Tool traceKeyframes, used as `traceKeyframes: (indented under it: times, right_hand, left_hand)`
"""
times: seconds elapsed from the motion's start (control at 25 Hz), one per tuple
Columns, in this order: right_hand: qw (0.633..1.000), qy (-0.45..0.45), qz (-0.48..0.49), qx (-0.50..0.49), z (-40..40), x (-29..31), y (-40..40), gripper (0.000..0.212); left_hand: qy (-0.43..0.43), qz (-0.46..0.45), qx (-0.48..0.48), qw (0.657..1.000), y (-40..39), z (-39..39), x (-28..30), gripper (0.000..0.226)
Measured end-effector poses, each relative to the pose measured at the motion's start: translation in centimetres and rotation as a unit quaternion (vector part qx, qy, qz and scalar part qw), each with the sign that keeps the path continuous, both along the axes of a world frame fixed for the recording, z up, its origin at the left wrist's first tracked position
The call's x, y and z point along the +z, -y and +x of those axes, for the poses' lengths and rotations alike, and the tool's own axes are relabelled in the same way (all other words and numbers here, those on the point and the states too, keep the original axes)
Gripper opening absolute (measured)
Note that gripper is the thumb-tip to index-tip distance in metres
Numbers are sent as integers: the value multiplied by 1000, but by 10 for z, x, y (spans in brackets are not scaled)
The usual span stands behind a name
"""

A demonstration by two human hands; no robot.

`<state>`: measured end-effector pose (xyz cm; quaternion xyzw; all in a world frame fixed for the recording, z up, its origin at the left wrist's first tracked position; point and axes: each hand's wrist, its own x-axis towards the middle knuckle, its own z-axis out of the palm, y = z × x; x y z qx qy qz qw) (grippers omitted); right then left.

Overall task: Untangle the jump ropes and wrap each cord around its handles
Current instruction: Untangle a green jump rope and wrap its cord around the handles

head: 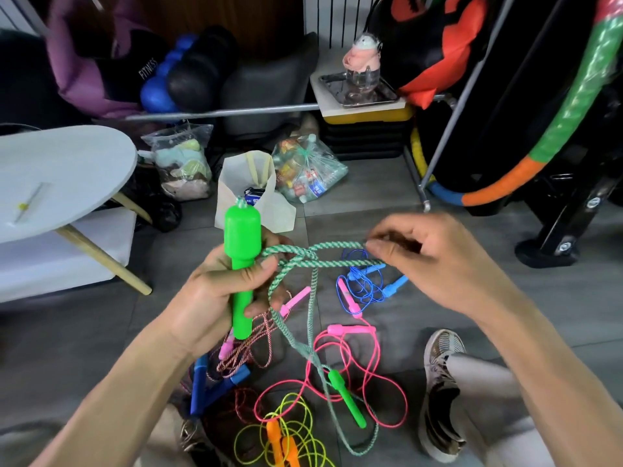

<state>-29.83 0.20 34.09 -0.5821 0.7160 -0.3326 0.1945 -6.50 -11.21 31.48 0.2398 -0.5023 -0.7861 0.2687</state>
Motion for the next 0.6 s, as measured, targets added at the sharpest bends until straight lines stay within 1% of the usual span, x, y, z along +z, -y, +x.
traceKeyframes:
  times: [0.04,0.08,0.12,0.16,0.2,0.24,0.28,0.32,0.36,0.4,0.44,0.48,0.52,0.56,0.6]
  right_hand:
    - [999,-38,3,1,-1,-4,1,10]
    - [1000,-10,-9,-14,0,-7,2,14]
    - [992,108,-32,-57,-1,-7,4,18]
    - [946,296,-62,-119,-5,-6,6,22]
    - [851,489,-82,-170,-11,-4,7,25]
    - [759,613,-90,-201,-16,-1,7,26]
    - [698,676,-95,-215,-20,-1,7,26]
    - [669,706,-101,-209,-21,-1,7,27]
    - [658,721,-109,-189,-22,2,7,31]
    - [676,711,-101,-165,-23,6,7,38]
    - [751,642,-61,-137,-22,10,6,45]
    - [857,505,13,-105,-20,11,5,49]
    - [941,310,121,-64,-16,11,2,51]
    - [966,112,230,-38,-13,6,-1,46]
    - [952,-35,303,-21,-10,-2,0,36]
  left_hand:
    - [6,2,1,1000,0,1,0,48]
    - [6,8,2,1000,1,2,0,49]
    - [1,12,3,1000,2,3,0,48]
    - [-6,12,1,1000,3,5,1,46]
    - [-11,8,-7,1000,4,6,2,43]
    - [-11,3,-18,1000,3,6,4,40]
    - [-4,-3,-28,1000,1,6,4,38]
    - [8,-5,-30,999,-1,5,5,36]
    - [23,-4,-20,1000,-3,3,4,35]
    - [34,1,0,999,-4,1,3,32]
    - [43,2,25,999,-3,1,3,26]
    - [50,-2,50,998,-2,0,4,20]
    - [60,-10,69,996,0,0,4,16]
    - [73,-19,79,994,1,-1,4,12]
    - [88,-32,81,992,1,-2,3,11]
